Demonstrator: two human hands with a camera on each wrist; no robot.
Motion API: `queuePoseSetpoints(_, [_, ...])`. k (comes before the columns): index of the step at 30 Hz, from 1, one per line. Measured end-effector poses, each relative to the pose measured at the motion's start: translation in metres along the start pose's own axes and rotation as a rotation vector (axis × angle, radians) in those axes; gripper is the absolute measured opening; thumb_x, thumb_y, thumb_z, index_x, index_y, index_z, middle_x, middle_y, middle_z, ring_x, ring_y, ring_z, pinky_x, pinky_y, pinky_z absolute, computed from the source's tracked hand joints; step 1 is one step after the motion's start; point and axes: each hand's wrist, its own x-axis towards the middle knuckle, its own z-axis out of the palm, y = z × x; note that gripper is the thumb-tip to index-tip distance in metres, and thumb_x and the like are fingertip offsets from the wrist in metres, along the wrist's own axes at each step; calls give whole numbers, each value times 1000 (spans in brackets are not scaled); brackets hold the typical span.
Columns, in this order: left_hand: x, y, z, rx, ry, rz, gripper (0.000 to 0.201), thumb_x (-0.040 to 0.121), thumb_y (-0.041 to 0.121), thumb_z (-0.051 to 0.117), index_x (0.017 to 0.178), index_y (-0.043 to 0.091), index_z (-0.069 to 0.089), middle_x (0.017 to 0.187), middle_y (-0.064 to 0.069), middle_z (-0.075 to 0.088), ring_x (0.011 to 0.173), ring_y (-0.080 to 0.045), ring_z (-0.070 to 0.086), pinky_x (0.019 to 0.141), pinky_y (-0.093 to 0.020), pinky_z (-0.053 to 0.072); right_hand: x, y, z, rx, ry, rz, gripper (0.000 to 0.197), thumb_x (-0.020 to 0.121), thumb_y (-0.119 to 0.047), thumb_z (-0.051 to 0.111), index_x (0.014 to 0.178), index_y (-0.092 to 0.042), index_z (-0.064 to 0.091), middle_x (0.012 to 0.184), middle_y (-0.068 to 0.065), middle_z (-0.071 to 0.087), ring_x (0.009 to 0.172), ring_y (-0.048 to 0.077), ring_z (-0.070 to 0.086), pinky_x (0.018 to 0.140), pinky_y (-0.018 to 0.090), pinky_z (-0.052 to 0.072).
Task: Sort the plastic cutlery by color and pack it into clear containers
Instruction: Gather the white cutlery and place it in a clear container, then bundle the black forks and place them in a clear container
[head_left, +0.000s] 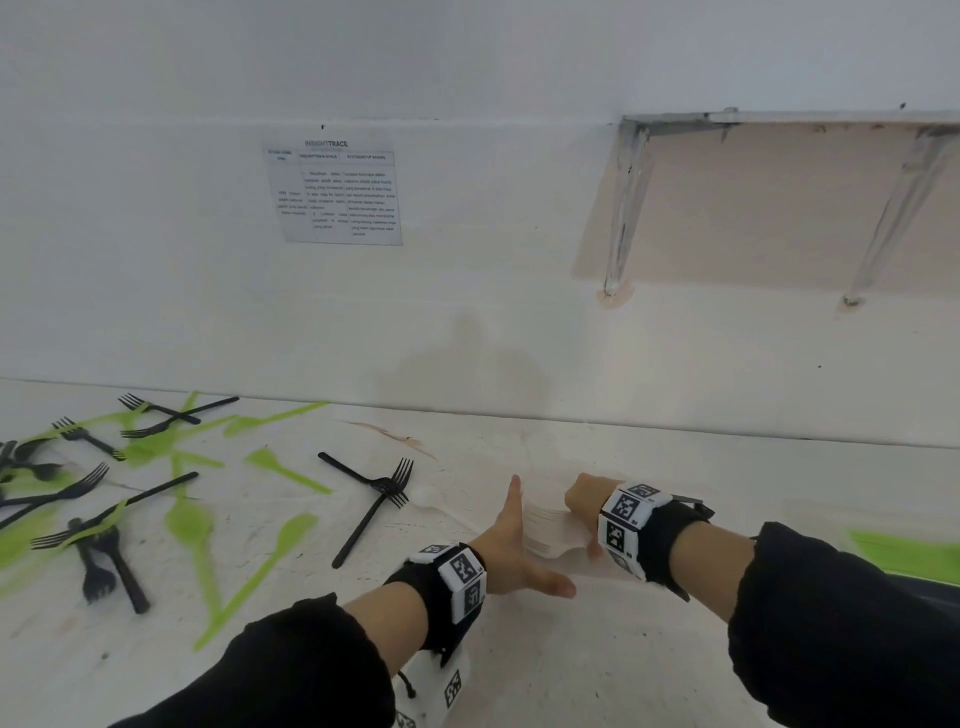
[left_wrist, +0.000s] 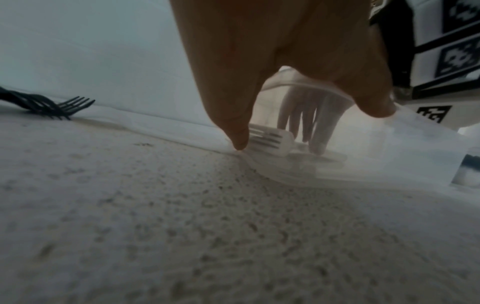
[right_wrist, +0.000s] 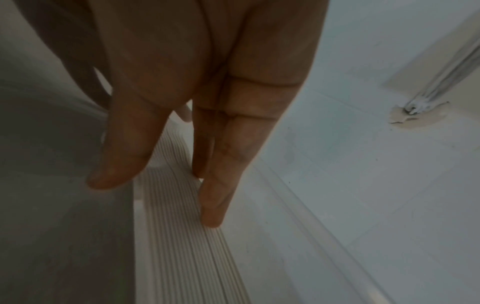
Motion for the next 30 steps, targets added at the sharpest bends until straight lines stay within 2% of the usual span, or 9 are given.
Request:
queuePoseSetpoints(3, [-2,2,0,4,17,-16,135,69,27,82,142,17,-32,158,0,-8,145,-15,6,114,-27,15,0,2,4,-26,2,-11,39,97,-9,45,134,2,43,136,17,48,125,29,49,100,30,40])
queuePoseSetpoints(6, [-6,3,1,53,72,-27,132,69,31,81,146,16,-25,159,-2,0,145,-17,10,114,-28,16,-2,12,3,-36,47,-8,52,89,-27,62,132,-3,46,136,11,48,124,25,49,100,34,42])
queuePoseSetpoints(10, [-11,-8,-2,157,91,-25,128,66,40,82,149,18,-13,159,-4,8,145,-19,16,117,-34,19,-18,12,-15,165,231,-4,39,91,-36,53,120,-9,56,127,9,55,116,24,53,97,32,45])
queuePoseSetpoints(16, [-52,-47,-38,155,313,4,81,81,33,71,146,16,26,149,-3,30,135,-17,33,110,-24,27,-31,-51,-53,412,483,-121,20,89,-24,52,100,-13,65,107,6,64,98,21,59,81,26,48])
queuePoseSetpoints(19, [-77,-74,-62,146,449,-18,58,87,23,64,139,15,38,140,-5,40,127,-17,41,103,-19,30,-25,-88,-60,388,368,-207,17,87,-19,56,102,-16,64,105,4,62,84,16,55,52,6,43])
queuePoseSetpoints(20, [-82,-81,-67,162,448,-28,56,87,22,63,137,16,39,139,-6,41,126,-18,42,103,-20,30,-21,-97,-58,339,296,-212,21,87,-19,57,107,-14,64,109,4,62,83,15,54,49,5,41])
queuePoseSetpoints(22, [-94,-92,-74,191,424,-39,52,88,20,61,136,17,42,138,-5,41,126,-18,42,103,-20,30,-13,-109,-51,243,227,-174,28,88,-20,57,114,-12,63,121,6,61,98,19,58,72,15,48])
queuePoseSetpoints(24, [-100,-99,-78,207,418,-32,48,89,19,58,135,18,43,136,-4,43,125,-17,43,101,-19,30,-5,-114,-45,228,230,-121,29,88,-21,56,115,-12,63,125,7,60,113,21,56,89,23,45])
queuePoseSetpoints(30, [-102,-110,-86,229,384,-23,37,91,18,53,128,19,50,132,-3,46,121,-18,46,99,-22,34,20,-138,-40,240,203,-45,34,91,-22,51,120,-7,59,125,11,60,115,25,57,94,28,45])
